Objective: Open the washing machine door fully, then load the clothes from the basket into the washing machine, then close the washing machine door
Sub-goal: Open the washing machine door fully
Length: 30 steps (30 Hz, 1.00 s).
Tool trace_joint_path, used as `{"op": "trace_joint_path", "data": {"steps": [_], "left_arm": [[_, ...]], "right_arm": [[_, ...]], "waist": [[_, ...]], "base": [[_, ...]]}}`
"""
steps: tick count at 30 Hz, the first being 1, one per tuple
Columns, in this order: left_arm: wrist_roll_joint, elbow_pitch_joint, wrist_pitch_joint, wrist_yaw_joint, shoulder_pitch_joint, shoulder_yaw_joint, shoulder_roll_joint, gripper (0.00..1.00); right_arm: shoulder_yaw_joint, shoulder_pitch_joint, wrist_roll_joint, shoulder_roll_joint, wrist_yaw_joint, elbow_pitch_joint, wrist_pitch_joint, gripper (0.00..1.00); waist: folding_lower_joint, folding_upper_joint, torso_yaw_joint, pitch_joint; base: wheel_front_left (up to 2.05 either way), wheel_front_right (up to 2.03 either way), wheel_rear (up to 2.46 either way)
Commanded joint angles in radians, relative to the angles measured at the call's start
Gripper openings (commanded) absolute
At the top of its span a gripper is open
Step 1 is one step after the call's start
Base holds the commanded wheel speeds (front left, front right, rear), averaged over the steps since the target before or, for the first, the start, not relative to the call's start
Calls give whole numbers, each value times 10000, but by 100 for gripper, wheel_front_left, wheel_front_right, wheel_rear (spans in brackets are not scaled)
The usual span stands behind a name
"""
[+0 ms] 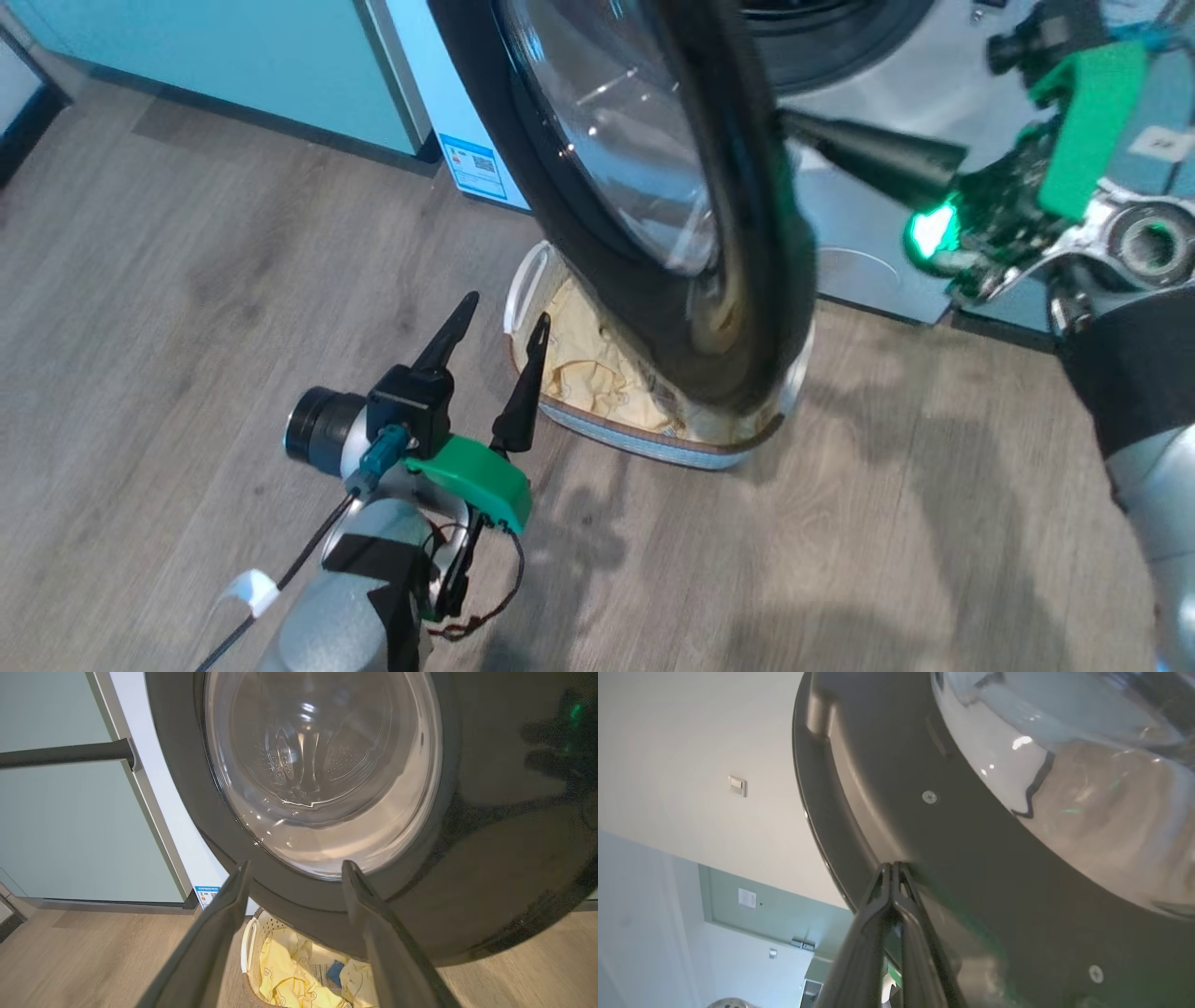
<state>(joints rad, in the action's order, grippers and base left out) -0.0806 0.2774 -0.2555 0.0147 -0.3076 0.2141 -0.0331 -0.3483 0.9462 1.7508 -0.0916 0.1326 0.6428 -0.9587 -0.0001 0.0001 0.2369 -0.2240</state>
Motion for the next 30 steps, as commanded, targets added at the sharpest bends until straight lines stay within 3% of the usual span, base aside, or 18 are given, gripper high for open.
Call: {"op": "trace_joint_path", "data": {"steps": [1,14,30], "left_arm": [[-42,-273,-63,-23,-150,-288,-172,100],[-117,-298,-63,-105,19,-243,-172,100],[-28,-269,-63,-71,2,-533,-172,100]], "right_arm": [[-468,-201,26,413,-19,-232,127,0],[-1939,-795,1201,413,-19,-1121,835,0],[-2024,-1434,2595,-358,-19,-2042,2858,0]], "waist": [[1,-1,106,85],[1,-1,526,276],[1,-1,137,351]], "base": [[0,0,0],[0,0,0],[0,0,0]]}}
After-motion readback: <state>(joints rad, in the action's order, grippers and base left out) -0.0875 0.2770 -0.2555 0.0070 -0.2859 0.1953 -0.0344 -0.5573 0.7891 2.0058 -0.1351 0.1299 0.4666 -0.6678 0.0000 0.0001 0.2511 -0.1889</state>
